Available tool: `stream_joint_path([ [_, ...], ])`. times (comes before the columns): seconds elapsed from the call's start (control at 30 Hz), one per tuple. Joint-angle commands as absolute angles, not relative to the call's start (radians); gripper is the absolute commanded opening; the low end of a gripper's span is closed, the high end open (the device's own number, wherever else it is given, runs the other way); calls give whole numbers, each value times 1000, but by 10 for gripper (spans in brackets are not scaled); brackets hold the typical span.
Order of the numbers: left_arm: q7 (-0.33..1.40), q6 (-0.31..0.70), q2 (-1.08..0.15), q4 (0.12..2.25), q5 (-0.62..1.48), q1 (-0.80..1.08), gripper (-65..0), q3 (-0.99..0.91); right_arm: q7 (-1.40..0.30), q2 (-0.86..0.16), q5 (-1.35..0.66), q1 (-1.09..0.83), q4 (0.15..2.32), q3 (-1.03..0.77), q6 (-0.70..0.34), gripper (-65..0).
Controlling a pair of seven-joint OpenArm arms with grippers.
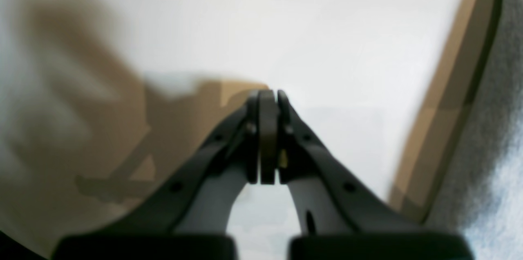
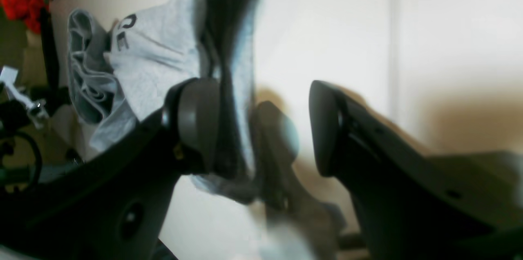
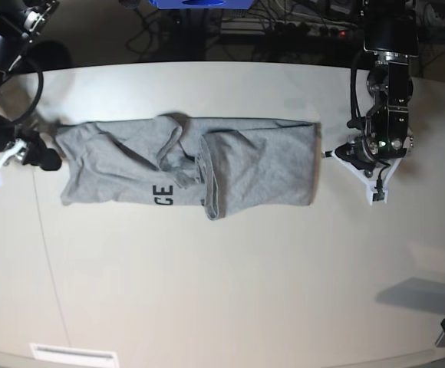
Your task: Fold the T-shirt properly
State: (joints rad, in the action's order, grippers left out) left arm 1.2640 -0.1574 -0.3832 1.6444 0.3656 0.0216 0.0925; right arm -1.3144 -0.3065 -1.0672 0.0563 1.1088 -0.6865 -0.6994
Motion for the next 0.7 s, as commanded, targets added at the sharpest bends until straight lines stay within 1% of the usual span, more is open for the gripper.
stream_joint_path([
  [0.0, 1270, -147, -384, 1649, 400, 15, -650, 96, -1336, -317, -1041, 59, 1118, -685, -698, -308],
  [0.17, 1270, -147, -384, 1649, 400, 13, -650, 96, -1336, -292, -1041, 58, 1118, -685, -698, -308],
  [0.6, 1270, -147, -383, 1647, 400, 13, -650, 96, -1337, -297, -1041, 47, 1121, -685, -698, -306],
  [0.67, 1268, -147, -383, 1647, 400, 13, -650, 96, -1337, -295, -1041, 44, 1119, -685, -698, -297],
])
